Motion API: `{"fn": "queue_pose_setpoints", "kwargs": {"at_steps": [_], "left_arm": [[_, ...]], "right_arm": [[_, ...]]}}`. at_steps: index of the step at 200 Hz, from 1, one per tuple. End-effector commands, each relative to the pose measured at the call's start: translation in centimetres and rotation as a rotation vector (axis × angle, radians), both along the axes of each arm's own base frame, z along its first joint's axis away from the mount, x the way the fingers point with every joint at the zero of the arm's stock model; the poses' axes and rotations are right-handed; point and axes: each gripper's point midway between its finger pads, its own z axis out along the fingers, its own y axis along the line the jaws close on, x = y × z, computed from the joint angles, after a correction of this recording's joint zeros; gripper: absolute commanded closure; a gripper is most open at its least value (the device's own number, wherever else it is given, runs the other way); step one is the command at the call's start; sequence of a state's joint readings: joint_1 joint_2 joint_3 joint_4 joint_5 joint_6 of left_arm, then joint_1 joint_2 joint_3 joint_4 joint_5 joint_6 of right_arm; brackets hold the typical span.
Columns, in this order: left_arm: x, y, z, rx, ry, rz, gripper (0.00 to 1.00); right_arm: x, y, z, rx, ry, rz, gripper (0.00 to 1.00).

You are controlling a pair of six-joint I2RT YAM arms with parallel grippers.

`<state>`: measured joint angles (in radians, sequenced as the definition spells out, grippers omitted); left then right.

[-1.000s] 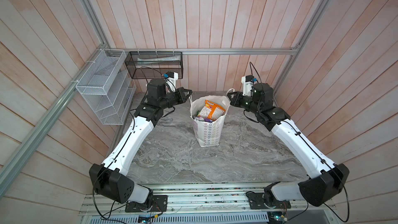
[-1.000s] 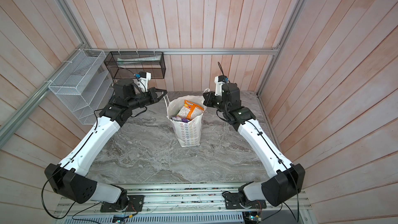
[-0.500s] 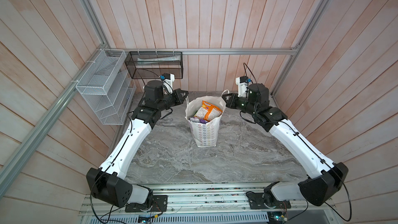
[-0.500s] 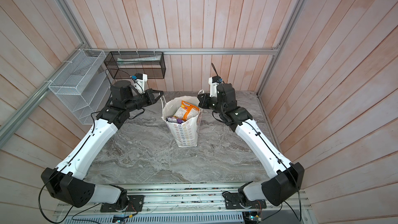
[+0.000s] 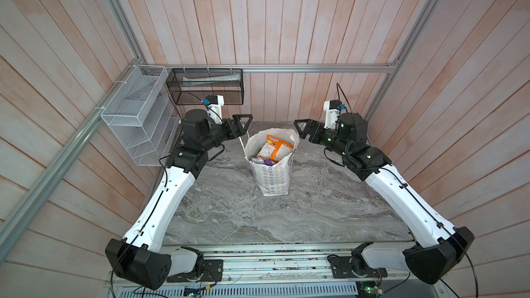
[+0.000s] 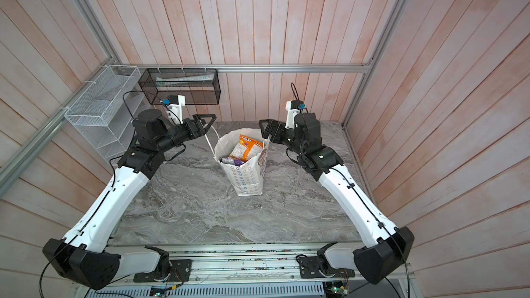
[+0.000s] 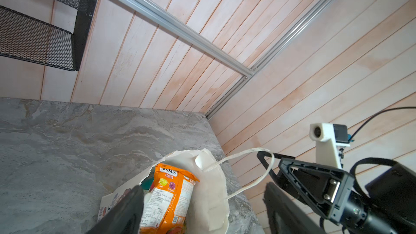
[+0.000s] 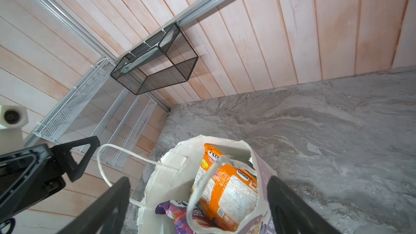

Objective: Place the snacks into the paper bag
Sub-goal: Place the paper bag at the center of the table.

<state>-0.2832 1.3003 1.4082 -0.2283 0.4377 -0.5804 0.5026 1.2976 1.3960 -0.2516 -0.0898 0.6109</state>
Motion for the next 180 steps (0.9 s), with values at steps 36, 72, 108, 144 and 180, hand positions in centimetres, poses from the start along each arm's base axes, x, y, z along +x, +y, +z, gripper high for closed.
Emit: {"fn": "queue_pose_setpoints", "kwargs": {"at_steps": [36,72,108,144,180], "left_arm": [[-0.7,1.1,1.5,-0.009,-0.044,0.033,0.00],[-2.1,2.2,3.2,-0.011,-0.081,0.061,0.00],[-4.7,5.0,4.2,0.007,-0.129,0.180,0.00],[-6.8,9.3,0.0,0.059,-0.083,0.391,0.00],[-7.9,16.1,-7.1,0.187,-0.005,0.745,0.00]], "right_arm": [[-1.0,-4.9,0.4,0.034,0.019,-0.200,0.02],[-2.7,-7.3,2.0,0.012,-0.041,-0.259,0.02],[-4.9,-10.5,3.5,-0.030,-0.146,-0.324,0.02],[-6.7,-17.2,1.5,-0.097,-0.162,-0.546,0.02],[-6.0,-23.3,-6.6,-0.102,-0.112,-0.691,0.02]]}}
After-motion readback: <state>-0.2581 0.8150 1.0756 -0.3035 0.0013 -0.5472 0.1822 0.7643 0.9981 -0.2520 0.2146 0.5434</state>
